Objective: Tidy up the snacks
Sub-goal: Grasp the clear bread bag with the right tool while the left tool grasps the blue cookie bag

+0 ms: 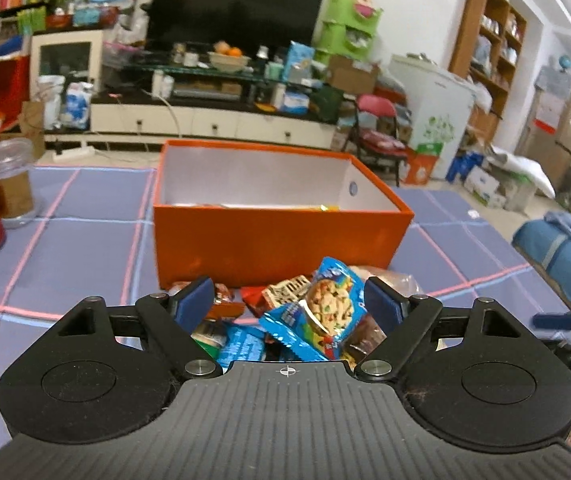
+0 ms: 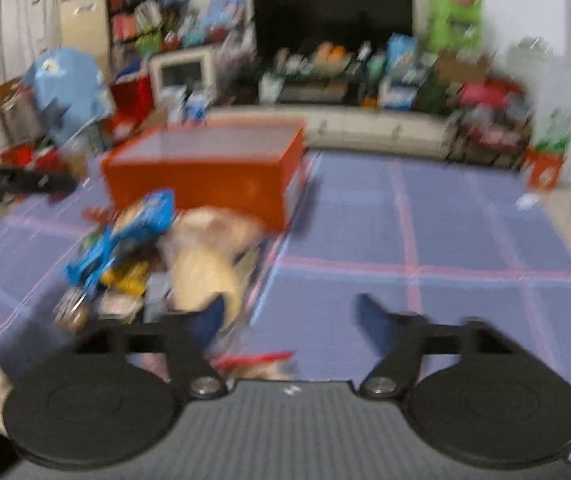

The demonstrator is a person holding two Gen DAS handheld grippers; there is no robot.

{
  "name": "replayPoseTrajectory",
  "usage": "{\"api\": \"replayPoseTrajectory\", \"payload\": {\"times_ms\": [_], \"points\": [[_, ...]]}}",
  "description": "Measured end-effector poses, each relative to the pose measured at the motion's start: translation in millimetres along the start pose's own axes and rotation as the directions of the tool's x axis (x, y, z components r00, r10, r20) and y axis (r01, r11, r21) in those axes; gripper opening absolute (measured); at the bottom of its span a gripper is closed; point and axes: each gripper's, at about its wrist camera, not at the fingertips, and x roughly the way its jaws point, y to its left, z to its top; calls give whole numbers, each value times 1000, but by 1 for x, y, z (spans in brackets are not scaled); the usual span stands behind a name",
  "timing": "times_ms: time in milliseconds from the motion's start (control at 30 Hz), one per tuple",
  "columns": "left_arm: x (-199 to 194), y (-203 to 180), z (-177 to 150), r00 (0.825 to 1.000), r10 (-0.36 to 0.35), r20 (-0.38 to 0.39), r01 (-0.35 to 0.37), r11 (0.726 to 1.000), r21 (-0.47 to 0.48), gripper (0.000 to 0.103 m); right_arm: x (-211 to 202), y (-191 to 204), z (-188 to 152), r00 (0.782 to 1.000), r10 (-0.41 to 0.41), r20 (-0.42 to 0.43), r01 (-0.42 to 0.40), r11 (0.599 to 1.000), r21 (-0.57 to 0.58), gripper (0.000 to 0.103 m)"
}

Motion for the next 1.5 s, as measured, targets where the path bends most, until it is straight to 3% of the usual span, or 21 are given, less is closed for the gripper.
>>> {"api": "replayPoseTrajectory", "payload": {"times_ms": [133, 267, 400, 500, 700, 800, 867, 900, 967, 1033, 1133, 1233, 1267, 1400, 1433, 1500], "points": [[15, -6, 0, 998, -51, -27, 52, 997, 52, 65, 25, 11, 12, 995, 103, -11, -103, 995, 14, 66], [27, -19, 1, 992, -113, -50, 119, 980, 161, 68, 52, 25, 24, 985, 168, -35, -169, 985, -19, 76], [43, -24, 0, 982, -161, -104, 179, 963, 202, 74, 66, 28, 28, 974, 219, -57, -222, 974, -38, 94], [60, -31, -1, 977, -161, -141, 190, 957, 220, 75, 79, 21, 31, 956, 279, -88, -279, 960, 13, 94], [79, -43, 0, 973, -156, -171, 201, 937, 285, 75, 95, 15, 30, 942, 315, -119, -316, 949, 14, 94], [89, -41, -3, 975, -107, -194, 160, 946, 283, 75, 99, 13, 27, 931, 339, -138, -339, 940, 26, 94], [96, -36, -5, 974, -69, -215, 126, 957, 262, 67, 104, 14, 25, 931, 329, -155, -330, 944, 21, 94], [100, -33, -6, 972, -54, -228, 110, 964, 242, 63, 105, 15, 25, 932, 324, -162, -325, 945, 20, 93], [102, -27, -8, 968, -31, -248, 81, 977, 196, 43, 107, 15, 24, 931, 322, -173, -324, 946, 19, 86], [101, -25, -9, 970, -29, -241, 75, 980, 186, 35, 111, 16, 23, 929, 324, -180, -324, 945, 29, 79], [98, -27, -10, 972, -36, -232, 80, 979, 186, 37, 112, 16, 24, 924, 336, -180, -332, 942, 54, 78], [97, -32, -14, 971, -37, -237, 87, 975, 205, 52, 116, 16, 24, 922, 342, -183, -332, 939, 83, 77], [98, -34, -15, 970, -32, -239, 85, 973, 214, 53, 116, 16, 24, 920, 345, -185, -333, 938, 94, 77], [98, -35, -17, 971, -20, -238, 71, 976, 208, 49, 118, 17, 25, 915, 356, -189, -338, 933, 124, 59], [97, -35, -17, 971, -15, -239, 66, 976, 206, 44, 118, 18, 25, 914, 357, -190, -337, 932, 130, 57], [95, -35, -18, 971, -8, -239, 61, 975, 214, 43, 118, 19, 25, 918, 349, -191, -326, 935, 139, 57]]}}
